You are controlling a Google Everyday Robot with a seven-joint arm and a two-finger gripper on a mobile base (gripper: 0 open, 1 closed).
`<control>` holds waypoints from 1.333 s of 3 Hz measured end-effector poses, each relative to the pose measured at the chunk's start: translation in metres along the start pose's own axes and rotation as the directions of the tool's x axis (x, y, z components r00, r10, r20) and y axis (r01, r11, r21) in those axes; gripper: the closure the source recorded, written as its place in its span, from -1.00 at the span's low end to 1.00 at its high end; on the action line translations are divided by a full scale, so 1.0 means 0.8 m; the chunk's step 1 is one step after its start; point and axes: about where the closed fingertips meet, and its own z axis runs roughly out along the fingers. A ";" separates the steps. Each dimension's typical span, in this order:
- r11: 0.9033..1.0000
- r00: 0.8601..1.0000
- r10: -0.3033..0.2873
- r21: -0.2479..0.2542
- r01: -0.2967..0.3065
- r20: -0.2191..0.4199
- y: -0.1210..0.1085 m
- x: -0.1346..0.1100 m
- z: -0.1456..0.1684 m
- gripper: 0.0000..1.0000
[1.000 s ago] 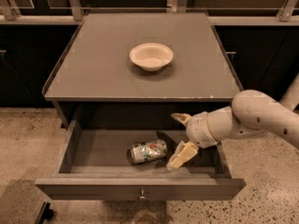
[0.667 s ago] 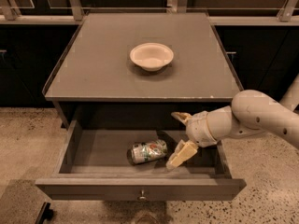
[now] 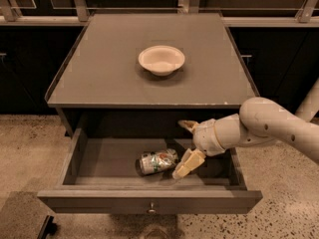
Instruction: Pick 7up can from top drawer and place on counter
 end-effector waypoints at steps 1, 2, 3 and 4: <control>1.000 1.000 -0.017 -0.024 0.017 0.020 -0.002 -0.005 0.027 -1.00; 0.999 0.999 -0.040 -0.029 0.041 0.023 -0.001 -0.009 0.048 -1.00; 0.998 0.998 -0.063 0.002 0.063 0.011 -0.001 -0.005 0.063 -1.00; 0.995 0.995 -0.098 0.008 0.099 -0.009 -0.001 -0.004 0.084 -1.00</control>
Offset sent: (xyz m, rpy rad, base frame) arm 0.0137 0.0476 -0.0274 0.0125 -0.0371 0.0662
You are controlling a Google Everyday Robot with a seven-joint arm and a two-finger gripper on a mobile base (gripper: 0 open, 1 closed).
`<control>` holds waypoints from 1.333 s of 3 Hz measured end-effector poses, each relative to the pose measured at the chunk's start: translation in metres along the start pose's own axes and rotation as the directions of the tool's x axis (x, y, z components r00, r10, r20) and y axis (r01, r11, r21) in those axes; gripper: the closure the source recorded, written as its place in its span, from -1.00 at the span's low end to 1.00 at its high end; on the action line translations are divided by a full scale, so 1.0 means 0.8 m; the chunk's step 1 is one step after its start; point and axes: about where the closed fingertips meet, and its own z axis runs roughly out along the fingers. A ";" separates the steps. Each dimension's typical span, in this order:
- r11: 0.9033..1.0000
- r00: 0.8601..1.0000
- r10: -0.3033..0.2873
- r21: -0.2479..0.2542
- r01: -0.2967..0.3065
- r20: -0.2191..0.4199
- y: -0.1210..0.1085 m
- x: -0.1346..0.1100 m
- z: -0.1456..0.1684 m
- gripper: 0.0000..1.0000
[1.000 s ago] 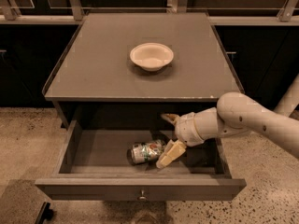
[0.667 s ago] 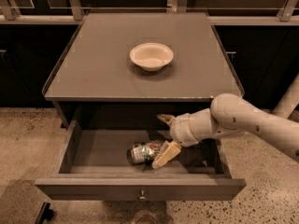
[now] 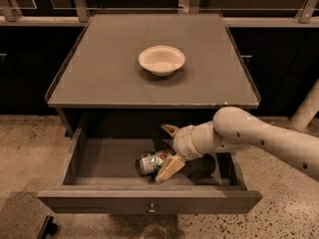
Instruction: Pick 7up can from top drawer and place on counter
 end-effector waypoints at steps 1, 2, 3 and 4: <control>1.000 0.999 -0.026 -0.010 0.025 -0.027 0.001 0.006 0.019 -1.00; 0.999 0.998 -0.033 -0.032 0.031 -0.059 0.011 0.020 0.035 -0.62; 0.999 0.998 -0.034 -0.032 0.032 -0.059 0.011 0.020 0.035 -0.17; 0.999 0.998 -0.034 -0.033 0.032 -0.059 0.011 0.020 0.035 0.31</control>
Offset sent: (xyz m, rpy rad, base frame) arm -0.0076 0.0127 -0.0499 -0.1073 0.0178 0.0481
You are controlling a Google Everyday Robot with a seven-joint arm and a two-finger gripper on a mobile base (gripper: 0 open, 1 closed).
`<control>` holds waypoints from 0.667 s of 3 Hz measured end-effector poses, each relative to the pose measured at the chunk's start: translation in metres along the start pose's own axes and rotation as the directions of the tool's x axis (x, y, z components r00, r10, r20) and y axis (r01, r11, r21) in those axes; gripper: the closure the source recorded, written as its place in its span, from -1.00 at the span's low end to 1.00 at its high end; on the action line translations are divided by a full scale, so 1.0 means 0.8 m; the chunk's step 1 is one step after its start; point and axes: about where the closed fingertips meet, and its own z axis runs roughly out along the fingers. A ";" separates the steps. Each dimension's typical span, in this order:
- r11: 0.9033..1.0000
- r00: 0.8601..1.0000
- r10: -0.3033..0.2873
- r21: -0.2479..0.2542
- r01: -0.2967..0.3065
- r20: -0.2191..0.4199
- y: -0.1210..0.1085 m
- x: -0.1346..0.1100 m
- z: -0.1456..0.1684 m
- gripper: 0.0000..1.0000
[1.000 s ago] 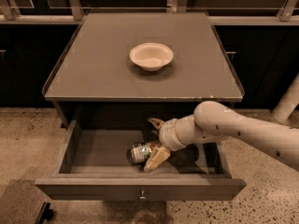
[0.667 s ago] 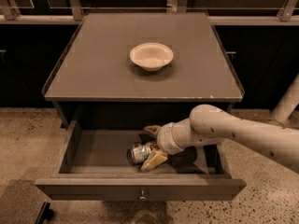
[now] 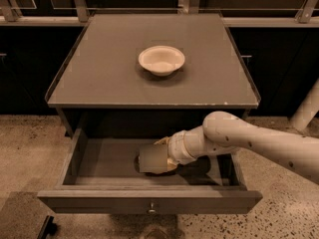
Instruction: Pick 7up can from top drawer and place on counter
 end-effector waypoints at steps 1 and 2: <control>1.000 1.000 0.000 0.000 0.000 0.000 0.000 0.000 0.000 0.78; 1.000 1.000 0.011 0.002 -0.011 0.020 0.004 -0.003 -0.016 1.00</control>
Offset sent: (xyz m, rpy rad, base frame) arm -0.0119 -0.0205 0.0248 0.0523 0.0065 -0.0226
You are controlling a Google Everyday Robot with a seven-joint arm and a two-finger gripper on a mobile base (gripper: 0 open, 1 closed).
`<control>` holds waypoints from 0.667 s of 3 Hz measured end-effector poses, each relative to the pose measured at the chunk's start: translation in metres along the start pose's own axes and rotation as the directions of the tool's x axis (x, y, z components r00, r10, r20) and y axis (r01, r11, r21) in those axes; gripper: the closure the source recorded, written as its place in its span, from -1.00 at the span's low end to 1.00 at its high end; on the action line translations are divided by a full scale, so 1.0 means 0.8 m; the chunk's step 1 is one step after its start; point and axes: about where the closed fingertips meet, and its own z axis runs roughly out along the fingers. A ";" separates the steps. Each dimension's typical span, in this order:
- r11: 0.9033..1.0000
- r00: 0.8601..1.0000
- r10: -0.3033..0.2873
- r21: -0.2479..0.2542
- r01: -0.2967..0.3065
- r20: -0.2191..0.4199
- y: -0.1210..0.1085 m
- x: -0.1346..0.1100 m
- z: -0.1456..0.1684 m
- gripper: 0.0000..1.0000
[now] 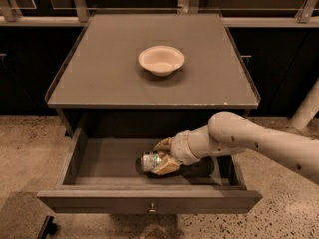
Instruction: Pick 7up can from top drawer and place on counter
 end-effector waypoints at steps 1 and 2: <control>0.998 0.998 0.058 0.031 -0.059 0.037 0.021 -0.005 -0.051 1.00; 0.984 0.986 0.155 0.076 -0.160 0.063 0.034 0.006 -0.135 1.00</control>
Offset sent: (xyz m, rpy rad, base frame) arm -0.0770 -0.1479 0.1101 0.1359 0.1143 -0.2705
